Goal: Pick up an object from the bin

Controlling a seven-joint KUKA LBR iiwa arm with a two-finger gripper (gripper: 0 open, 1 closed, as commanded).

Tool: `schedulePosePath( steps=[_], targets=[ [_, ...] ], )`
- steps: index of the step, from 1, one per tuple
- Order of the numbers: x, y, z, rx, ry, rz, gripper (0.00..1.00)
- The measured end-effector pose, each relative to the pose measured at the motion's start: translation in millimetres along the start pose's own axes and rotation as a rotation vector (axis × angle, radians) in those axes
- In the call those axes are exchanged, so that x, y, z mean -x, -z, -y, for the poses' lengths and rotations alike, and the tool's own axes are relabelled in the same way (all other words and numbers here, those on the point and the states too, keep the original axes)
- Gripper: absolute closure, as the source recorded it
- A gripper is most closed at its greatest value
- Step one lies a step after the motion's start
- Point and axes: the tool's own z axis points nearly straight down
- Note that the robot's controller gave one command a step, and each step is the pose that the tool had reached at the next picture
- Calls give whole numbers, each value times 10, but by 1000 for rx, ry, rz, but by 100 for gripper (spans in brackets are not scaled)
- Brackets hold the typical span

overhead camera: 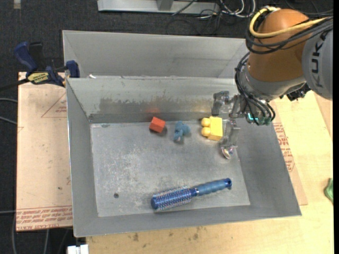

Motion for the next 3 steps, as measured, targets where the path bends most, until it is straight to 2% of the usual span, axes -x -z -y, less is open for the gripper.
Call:
schedulePosePath(
  steps=[1, 2, 3],
  targets=[
    [-624, -1221, -255, 0, 41, -4, 0],
    [-1092, -1608, -702, -1, 240, 16, 0],
    [-1118, -1621, -698, -1, 241, 6, 100]
  ],
)
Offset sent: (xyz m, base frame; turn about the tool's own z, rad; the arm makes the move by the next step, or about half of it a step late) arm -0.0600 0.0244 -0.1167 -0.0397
